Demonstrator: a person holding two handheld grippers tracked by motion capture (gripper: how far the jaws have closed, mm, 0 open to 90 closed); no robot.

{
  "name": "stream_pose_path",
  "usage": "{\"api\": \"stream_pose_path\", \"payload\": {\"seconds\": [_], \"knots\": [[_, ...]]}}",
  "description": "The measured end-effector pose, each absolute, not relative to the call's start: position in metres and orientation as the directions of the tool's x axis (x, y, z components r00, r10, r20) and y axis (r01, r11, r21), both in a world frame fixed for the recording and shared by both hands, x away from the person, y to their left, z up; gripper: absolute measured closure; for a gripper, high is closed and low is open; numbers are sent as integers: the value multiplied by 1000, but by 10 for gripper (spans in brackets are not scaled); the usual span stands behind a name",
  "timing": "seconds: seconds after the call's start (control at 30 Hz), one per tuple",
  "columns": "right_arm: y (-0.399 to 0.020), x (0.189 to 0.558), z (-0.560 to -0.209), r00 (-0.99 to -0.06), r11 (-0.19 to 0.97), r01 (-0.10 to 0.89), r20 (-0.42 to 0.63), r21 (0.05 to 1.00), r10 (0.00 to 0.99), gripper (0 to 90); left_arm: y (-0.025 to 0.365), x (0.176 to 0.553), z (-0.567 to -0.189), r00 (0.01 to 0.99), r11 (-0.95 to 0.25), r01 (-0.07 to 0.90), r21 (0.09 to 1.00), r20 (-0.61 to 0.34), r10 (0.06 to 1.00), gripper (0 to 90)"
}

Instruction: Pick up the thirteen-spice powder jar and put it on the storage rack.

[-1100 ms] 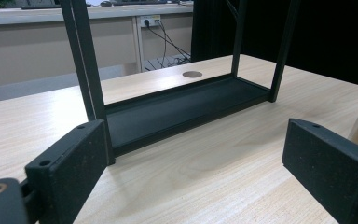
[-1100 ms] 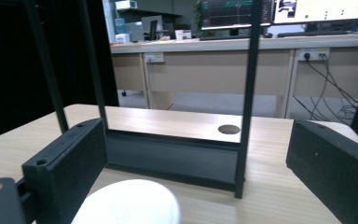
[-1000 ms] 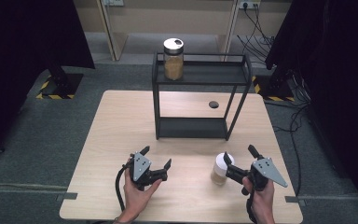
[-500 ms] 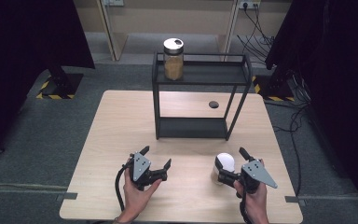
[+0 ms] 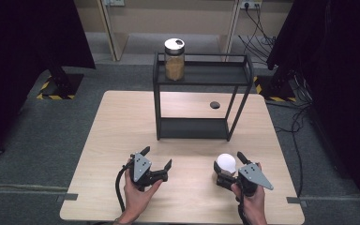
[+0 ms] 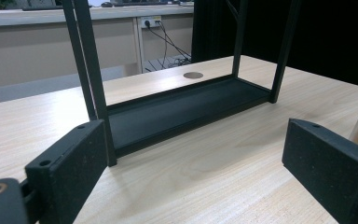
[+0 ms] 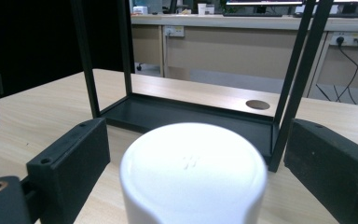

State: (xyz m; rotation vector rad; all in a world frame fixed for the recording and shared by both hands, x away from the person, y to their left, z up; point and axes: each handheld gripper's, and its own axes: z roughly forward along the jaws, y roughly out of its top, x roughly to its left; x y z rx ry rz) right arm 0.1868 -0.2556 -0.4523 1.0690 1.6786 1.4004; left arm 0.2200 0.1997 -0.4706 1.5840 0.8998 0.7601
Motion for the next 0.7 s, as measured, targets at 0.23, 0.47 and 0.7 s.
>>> {"api": "stream_pose_path", "payload": {"seconds": [0.23, 0.47, 0.7], "knots": [[-253, 186, -459, -420, 100, 169, -21, 980, 907, 82, 200, 220, -471, 504, -103, 157, 982, 10, 864, 59], [-256, 184, -468, -433, 102, 155, -25, 983, 901, 86, 200, 220, -471, 503, -100, 157, 983, 8, 865, 59], [-255, 184, -475, -425, 101, 152, -27, 983, 905, 126, 201, 221, -471, 501, -99, 158, 982, 7, 865, 59]]}}
